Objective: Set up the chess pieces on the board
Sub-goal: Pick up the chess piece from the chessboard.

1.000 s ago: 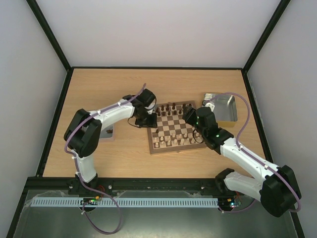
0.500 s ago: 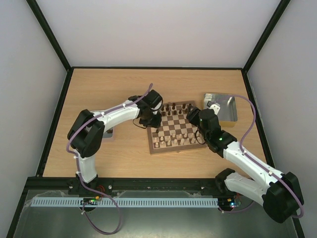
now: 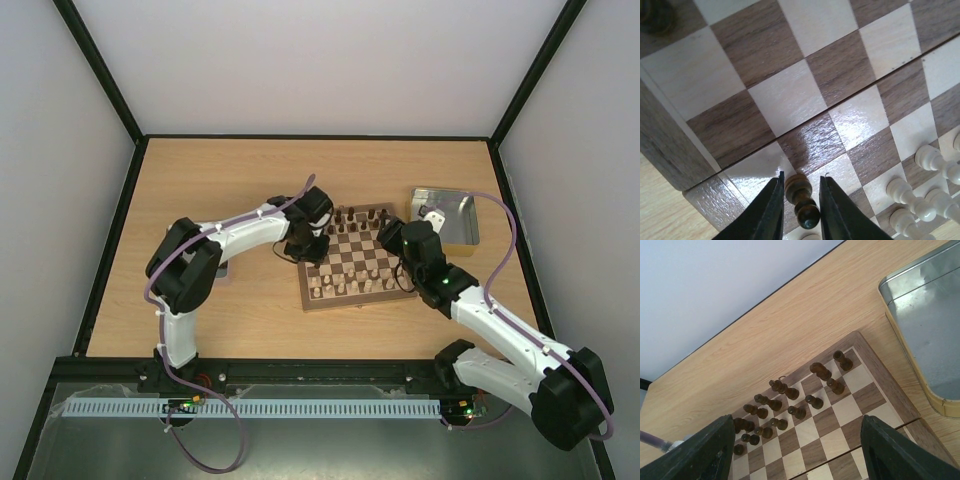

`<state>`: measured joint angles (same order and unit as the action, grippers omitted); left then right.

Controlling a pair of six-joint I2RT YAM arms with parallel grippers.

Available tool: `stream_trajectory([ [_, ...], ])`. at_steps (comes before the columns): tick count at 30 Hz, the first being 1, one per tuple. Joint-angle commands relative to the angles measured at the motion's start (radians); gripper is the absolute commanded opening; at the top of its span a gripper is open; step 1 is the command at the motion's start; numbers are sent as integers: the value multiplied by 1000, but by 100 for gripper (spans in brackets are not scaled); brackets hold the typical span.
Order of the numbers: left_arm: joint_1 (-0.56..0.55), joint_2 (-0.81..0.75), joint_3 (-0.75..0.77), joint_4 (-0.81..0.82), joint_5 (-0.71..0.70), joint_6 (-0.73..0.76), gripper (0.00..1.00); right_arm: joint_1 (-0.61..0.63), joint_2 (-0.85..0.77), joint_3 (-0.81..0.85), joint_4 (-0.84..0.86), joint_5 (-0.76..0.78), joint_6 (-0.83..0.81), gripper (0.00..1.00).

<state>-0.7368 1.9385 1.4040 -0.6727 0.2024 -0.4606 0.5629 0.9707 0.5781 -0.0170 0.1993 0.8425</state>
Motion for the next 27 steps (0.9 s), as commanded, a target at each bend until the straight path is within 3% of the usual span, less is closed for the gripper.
stream_trajectory([
  [1,-7,16,36,-35,-1,0,20,-3,-18,-12,-9,38,10,68],
  [7,-12,16,44,-54,-16,2,14,-3,-20,-11,-9,37,10,68],
  [11,-20,17,49,-71,-26,9,26,-3,-20,-14,-8,38,11,68],
  [15,-30,17,50,-87,-26,20,29,-3,-17,-14,-5,37,12,68],
  [23,-36,15,56,-93,-55,14,11,-3,-16,-11,0,34,13,68],
  [27,-40,8,90,-88,-79,13,9,-3,-32,-9,-12,57,11,68],
])
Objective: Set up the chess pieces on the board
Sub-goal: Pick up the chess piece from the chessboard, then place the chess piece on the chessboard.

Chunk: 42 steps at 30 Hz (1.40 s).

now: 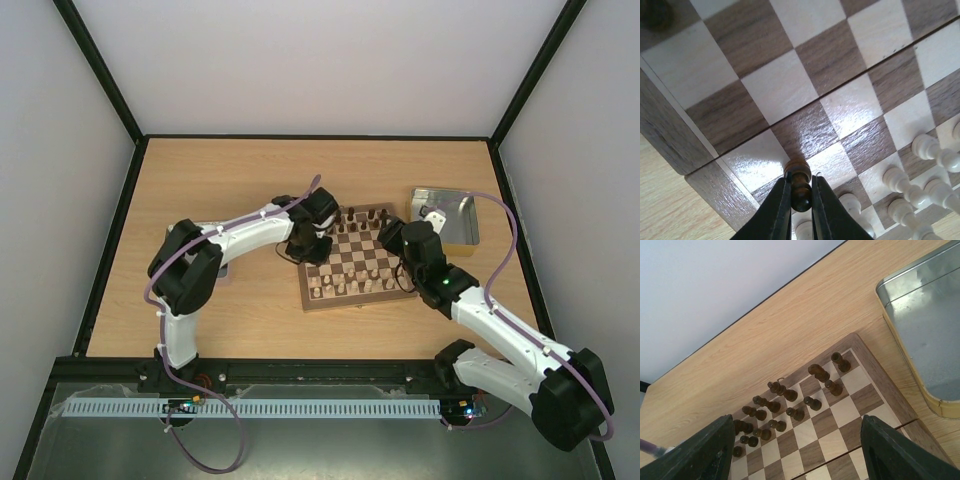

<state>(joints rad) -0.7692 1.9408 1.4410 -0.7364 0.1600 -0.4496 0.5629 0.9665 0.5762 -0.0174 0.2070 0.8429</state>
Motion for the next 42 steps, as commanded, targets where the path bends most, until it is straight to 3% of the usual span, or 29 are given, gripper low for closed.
stream_trajectory([
  [1,-12,7,66,-24,-44,2,9,-3,-37,-6,-16,62,10,68],
  [8,-27,97,236,-38,-83,10,9,-3,-137,-17,-58,175,26,68],
  [21,-77,414,769,-69,-55,15,10,-3,-359,-42,-171,354,37,68],
  [31,-107,448,760,145,-88,53,10,-3,-376,-30,-212,353,25,68],
  [42,-130,490,735,232,-160,97,12,-3,-377,-22,-233,342,25,68],
])
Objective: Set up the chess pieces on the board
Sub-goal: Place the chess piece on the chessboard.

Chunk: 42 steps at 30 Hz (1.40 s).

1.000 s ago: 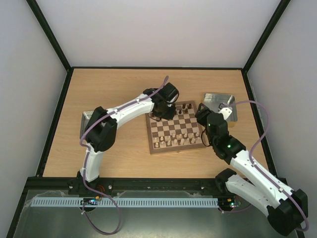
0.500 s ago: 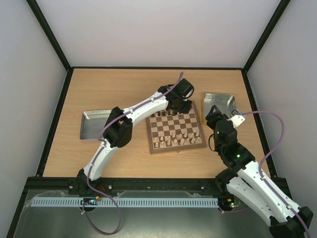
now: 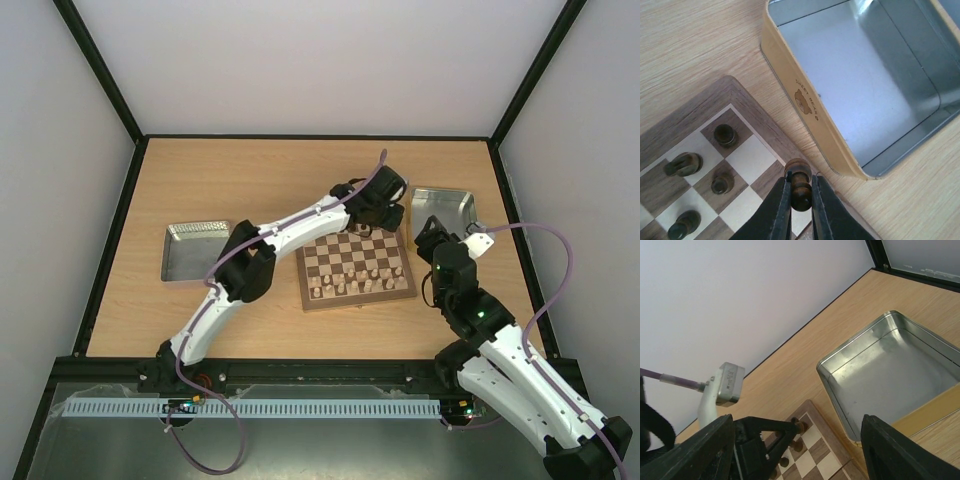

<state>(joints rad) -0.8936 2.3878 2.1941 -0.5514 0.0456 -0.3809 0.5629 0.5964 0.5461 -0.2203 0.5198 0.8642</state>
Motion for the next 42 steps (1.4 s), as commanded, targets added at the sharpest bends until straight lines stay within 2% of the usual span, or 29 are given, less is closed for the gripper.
stream_trajectory([
  [1,-7,46,-19,53,-50,29,12,-3,-7,9,-31,28,4,68],
  [9,-6,74,-23,53,-124,33,12,-3,-3,8,-35,18,12,68],
  [31,-4,120,-20,71,-111,45,18,-3,7,6,-31,2,15,68],
  [37,-5,112,-19,74,-109,44,23,-3,12,6,-30,-5,15,68],
  [42,-4,88,-19,84,-101,48,21,-3,16,6,-27,-11,16,68],
])
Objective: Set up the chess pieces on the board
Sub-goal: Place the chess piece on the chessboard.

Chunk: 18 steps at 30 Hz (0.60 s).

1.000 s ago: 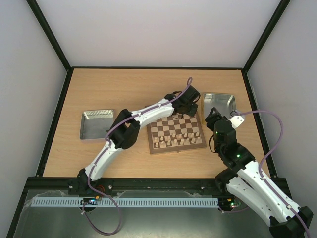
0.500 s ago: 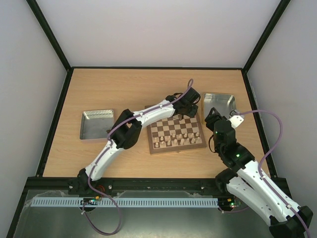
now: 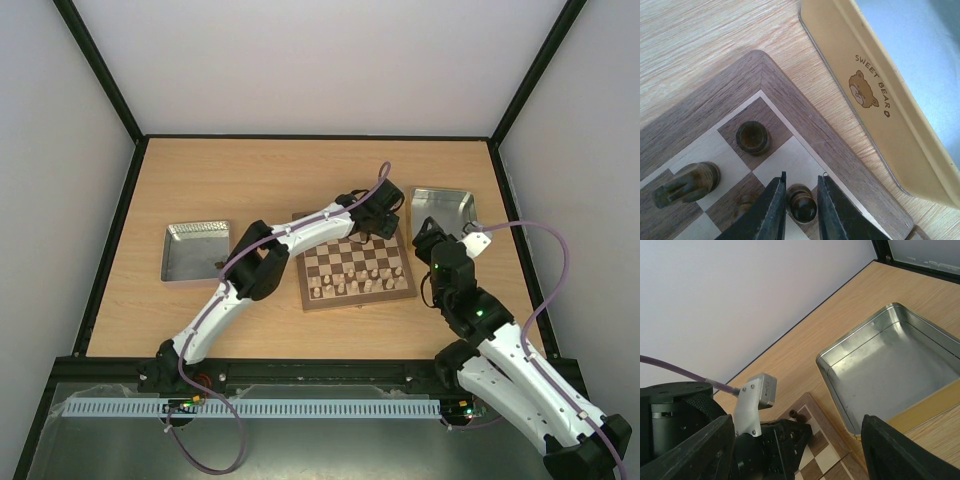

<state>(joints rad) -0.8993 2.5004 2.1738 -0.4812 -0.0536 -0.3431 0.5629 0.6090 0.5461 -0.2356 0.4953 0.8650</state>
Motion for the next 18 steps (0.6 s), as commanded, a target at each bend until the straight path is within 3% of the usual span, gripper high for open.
stream_trajectory([
  [1,2,-29,1,14,-2,10,20,-3,4,6,-11,12,15,68],
  [13,5,-180,-38,9,37,7,36,-3,5,24,-1,-16,2,68],
  [18,31,-364,-222,86,37,-24,36,-3,23,33,6,-19,6,67],
])
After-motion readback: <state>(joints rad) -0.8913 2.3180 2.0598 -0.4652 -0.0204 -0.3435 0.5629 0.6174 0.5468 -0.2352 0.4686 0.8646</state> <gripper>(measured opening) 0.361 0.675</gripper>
